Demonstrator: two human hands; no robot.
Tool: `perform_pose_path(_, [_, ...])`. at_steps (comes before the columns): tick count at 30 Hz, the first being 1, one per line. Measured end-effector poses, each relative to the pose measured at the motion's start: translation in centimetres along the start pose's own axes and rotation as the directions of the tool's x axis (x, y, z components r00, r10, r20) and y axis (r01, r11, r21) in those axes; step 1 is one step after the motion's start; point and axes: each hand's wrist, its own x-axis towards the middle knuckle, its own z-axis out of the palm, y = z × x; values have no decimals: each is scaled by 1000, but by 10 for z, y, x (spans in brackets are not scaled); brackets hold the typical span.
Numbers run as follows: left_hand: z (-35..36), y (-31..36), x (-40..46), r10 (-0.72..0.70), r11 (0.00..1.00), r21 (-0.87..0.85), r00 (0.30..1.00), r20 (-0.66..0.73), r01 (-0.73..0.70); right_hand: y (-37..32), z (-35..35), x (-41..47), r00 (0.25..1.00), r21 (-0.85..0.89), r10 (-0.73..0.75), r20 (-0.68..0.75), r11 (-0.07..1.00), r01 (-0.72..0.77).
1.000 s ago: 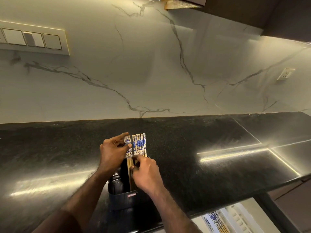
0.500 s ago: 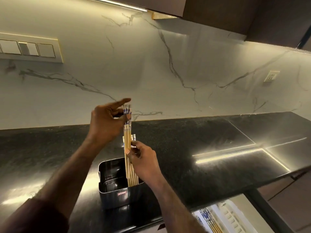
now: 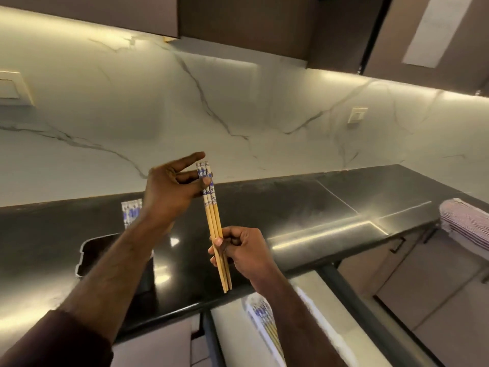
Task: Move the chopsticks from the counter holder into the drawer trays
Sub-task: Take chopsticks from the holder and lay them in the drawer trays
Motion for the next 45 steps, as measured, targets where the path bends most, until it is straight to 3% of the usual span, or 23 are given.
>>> perform_pose_path(11, [198, -27, -89, -166, 978, -100, 972, 165, 184, 35, -167, -129, 976, -78, 117, -183, 988, -133])
perform_pose_path(21, [291, -151, -119, -410, 909, 177, 885, 221, 378, 123, -250, -147, 845, -34, 432, -315, 884, -465])
perform_pose_path(26, [303, -231, -121, -548, 816, 342, 813, 198, 467, 181, -266, -116, 773, -167, 553, -310, 769, -617])
perform_pose_path(31, [299, -300, -118, -577, 660, 636, 812, 87, 400, 236, -271, -72, 681, -242, 666, -304, 637, -732])
perform_pose_path(34, [293, -330, -122, -587, 634, 670, 804, 92, 386, 265, -271, -48, 674, -349, 688, -271, 582, -734])
perform_pose_path(39, [285, -374, -131, -627, 490, 807, 776, 64, 329, 310, -264, -22, 649, -432, 728, -222, 523, -734])
perform_pose_path(45, [286, -401, -149, -558, 285, 957, 804, 206, -48, 343, -254, -14, 653, -543, 733, -190, 476, -692])
